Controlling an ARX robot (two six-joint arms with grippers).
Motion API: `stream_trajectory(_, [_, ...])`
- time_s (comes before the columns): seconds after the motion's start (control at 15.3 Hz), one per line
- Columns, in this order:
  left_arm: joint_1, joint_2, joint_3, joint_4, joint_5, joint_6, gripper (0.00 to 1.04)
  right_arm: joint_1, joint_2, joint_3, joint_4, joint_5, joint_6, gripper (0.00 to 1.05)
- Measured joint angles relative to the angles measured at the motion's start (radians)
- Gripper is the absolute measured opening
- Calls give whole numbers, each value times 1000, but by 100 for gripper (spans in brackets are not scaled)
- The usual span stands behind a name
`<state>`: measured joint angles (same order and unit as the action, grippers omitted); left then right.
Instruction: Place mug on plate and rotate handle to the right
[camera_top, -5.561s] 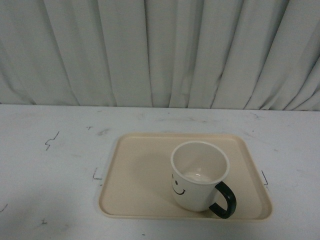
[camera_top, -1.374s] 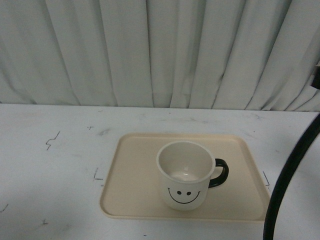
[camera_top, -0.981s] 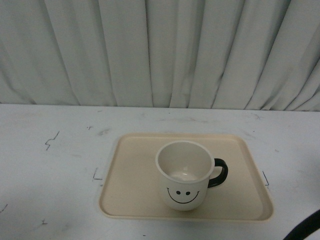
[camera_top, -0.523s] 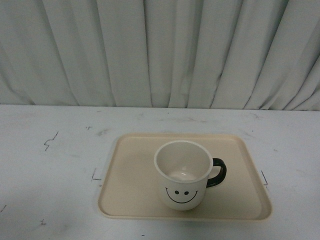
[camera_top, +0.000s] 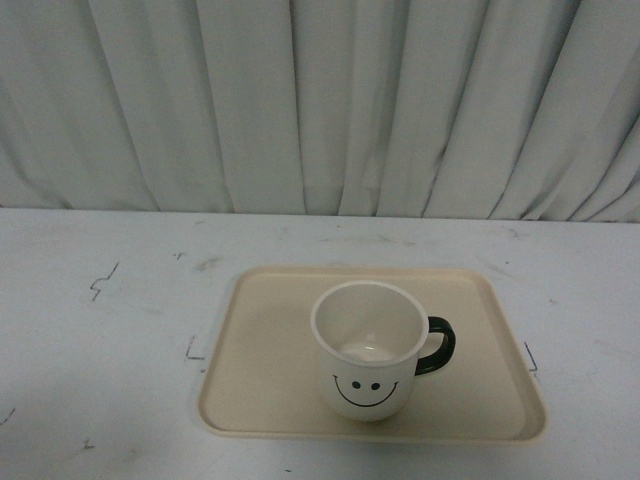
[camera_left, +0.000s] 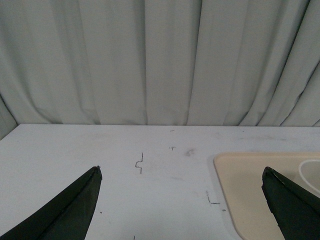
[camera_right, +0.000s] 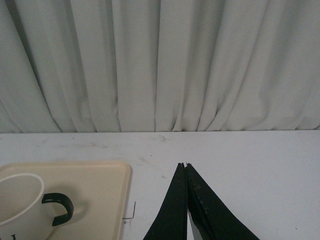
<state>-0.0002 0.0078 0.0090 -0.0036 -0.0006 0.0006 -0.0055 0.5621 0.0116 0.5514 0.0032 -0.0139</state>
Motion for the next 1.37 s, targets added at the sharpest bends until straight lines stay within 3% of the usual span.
stream_trajectory(0.39, [0, 0, 0, 0, 0, 0, 98, 0, -220, 0, -207, 0, 0, 2])
stream_trajectory(0.92, [0, 0, 0, 0, 0, 0, 98, 0, -386, 0, -373, 0, 0, 2])
stream_trajectory(1.05, [0, 0, 0, 0, 0, 0, 98, 0, -526, 0, -561, -3, 0, 2])
stream_trajectory(1.24, [0, 0, 0, 0, 1, 0, 98, 0, -558, 0, -558, -3, 1, 2])
stream_trajectory(1.37, [0, 0, 0, 0, 0, 0, 98, 0, -558, 0, -555, -3, 0, 24])
